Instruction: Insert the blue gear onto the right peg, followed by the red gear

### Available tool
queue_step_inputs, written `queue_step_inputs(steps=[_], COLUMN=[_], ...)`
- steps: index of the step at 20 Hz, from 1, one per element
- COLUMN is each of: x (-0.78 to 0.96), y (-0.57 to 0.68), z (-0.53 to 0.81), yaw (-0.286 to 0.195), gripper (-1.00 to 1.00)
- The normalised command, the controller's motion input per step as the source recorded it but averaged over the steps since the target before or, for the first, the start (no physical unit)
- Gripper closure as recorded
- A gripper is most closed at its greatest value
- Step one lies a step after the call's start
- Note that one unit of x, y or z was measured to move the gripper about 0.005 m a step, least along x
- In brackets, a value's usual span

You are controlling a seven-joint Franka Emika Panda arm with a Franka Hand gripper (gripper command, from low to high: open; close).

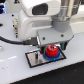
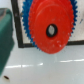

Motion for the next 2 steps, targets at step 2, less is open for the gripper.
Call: queue_step_inputs(steps=[2], x=[0.01], y=[0.03], z=[0.67], yaw=[0.000], gripper=[-1.00])
